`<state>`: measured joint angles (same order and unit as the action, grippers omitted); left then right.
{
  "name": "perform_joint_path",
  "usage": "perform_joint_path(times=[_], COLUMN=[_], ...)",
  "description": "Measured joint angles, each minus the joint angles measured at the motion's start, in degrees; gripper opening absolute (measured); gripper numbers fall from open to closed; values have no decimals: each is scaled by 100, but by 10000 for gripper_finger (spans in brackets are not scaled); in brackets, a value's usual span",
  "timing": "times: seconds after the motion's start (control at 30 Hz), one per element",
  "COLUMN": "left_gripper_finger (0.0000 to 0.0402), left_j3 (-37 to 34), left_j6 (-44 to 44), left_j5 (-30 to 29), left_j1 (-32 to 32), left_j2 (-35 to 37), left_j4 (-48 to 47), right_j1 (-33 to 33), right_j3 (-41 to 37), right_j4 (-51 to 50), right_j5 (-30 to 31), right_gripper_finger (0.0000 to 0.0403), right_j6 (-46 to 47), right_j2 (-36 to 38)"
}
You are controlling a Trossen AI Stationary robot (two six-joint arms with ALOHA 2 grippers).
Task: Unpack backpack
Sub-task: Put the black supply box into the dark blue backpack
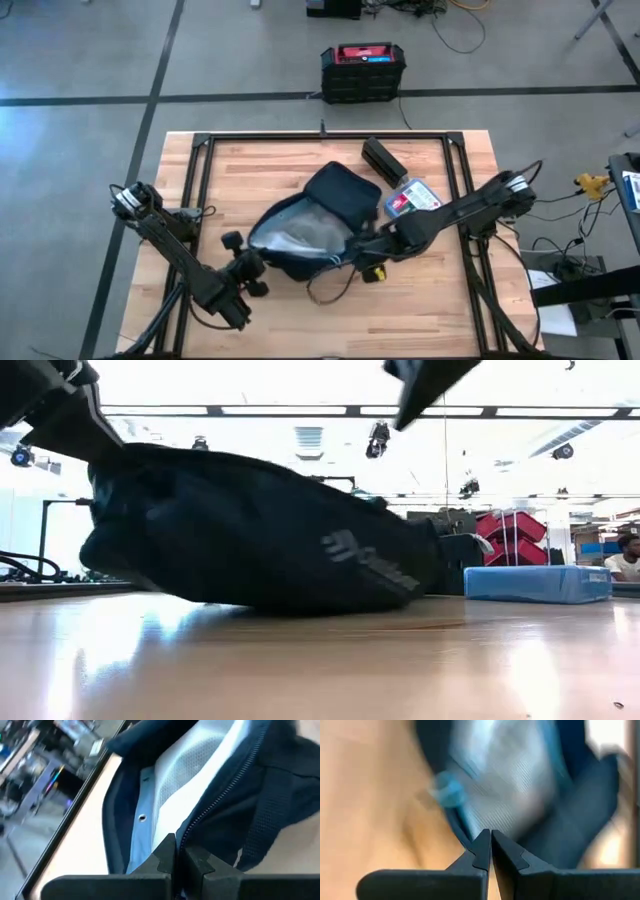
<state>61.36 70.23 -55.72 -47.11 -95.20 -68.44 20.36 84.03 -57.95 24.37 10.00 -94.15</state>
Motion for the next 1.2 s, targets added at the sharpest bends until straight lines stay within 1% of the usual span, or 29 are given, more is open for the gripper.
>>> perform_joint_path(times=[0.1,0.17,0.27,0.37,0.47,0.57,0.67,0.77,0.87,0.93,1.07,1.2], left_gripper_finger=[0,0,0,0,0,0,0,0,0,0,0,0], left_j3=[0,0,0,0,0,0,0,0,0,0,-2,-19], left_j6=[270,283,281,283,225,10,-178,-224,-196,-172,-44,79], left_j5=[265,434,615,583,229,-88,-115,30,124,178,227,230], left_j1=[-42,-89,-165,-254,-296,-298,-298,-302,-323,-332,-348,-348], left_j2=[-1,-17,-66,-117,-206,-302,-348,-413,-473,-533,-616,-710], left_j4=[-18,142,410,694,1133,1448,1571,1597,1646,1689,1725,1746], right_j1=[-58,-178,-592,-1277,-2231,-3238,-4188,-4972,-5639,-5874,-5943,-5890], right_j3=[-571,-984,-1561,-1943,-2162,-2252,-2243,-2222,-2017,-1914,-1751,-1699], right_j4=[-86,-55,-46,-31,73,443,1033,1505,1517,1461,1505,1515], right_j5=[681,909,907,793,465,-175,-1148,-1768,-1830,-1812,-1945,-2310], right_gripper_finger=[3,14,49,104,168,231,288,329,346,347,345,344], right_j6=[705,1160,1787,2106,2006,1491,787,331,37,-92,-327,-417], right_j2=[444,788,1192,1577,1783,1788,1675,1462,1212,1047,763,392])
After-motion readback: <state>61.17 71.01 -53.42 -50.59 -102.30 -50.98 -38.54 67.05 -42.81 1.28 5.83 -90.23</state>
